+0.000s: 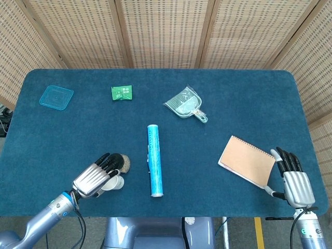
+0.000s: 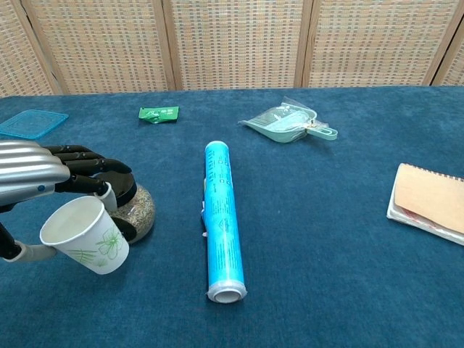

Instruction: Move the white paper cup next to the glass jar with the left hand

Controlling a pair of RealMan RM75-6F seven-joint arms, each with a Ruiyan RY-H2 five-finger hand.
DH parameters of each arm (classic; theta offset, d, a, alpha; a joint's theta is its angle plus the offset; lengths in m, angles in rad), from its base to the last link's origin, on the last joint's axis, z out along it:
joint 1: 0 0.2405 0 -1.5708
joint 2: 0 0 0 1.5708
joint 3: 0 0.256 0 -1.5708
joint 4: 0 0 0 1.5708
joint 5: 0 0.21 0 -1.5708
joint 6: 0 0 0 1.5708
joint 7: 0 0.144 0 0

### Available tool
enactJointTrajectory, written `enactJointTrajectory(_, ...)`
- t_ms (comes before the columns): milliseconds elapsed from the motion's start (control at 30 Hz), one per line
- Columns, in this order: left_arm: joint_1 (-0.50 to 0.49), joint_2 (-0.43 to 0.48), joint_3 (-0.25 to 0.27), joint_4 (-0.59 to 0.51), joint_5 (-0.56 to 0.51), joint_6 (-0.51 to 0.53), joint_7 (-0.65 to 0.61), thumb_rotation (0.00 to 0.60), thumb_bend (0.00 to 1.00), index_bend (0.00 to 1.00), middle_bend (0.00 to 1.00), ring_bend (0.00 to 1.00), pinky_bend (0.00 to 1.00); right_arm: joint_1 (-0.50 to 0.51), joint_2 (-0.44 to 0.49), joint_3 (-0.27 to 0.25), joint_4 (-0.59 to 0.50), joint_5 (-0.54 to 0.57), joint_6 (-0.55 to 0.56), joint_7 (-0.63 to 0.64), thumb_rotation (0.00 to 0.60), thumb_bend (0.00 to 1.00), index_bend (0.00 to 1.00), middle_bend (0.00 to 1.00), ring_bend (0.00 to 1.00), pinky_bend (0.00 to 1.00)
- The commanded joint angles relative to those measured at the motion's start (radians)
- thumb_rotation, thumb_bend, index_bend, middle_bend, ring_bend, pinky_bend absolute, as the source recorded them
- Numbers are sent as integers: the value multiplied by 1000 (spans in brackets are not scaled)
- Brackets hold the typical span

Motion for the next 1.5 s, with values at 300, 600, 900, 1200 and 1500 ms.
enactJointTrajectory(300, -6, -25, 4, 9, -20, -4, 35, 600, 296, 223, 0, 0, 0, 0, 0, 0, 0, 0, -1, 0, 600, 4, 0, 0, 0, 0)
enactJointTrajectory(600, -11, -24, 2, 6, -48, -3, 56, 600, 295, 212, 0, 0, 0, 0, 1, 0, 0, -1, 1, 1, 600, 4, 0, 0, 0, 0)
enactJointTrajectory(900, -5, -7, 6, -14, -20, 22, 18, 600, 295, 0, 0, 0, 0, 0, -2, 0, 3, -1, 1, -1, 600, 4, 0, 0, 0, 0)
enactJointTrajectory(1200, 42, 122, 41, -115, 126, 128, -79, 600, 295, 0, 0, 0, 0, -1, 0, 1, 2, -2, 4, 2, 600, 3, 0, 0, 0, 0)
enactJointTrajectory(1500, 202, 127, 31, -52, 202, 421, -171, 600, 292, 0, 0, 0, 0, -1, -2, 2, 5, -8, 9, 3, 600, 3, 0, 0, 0, 0)
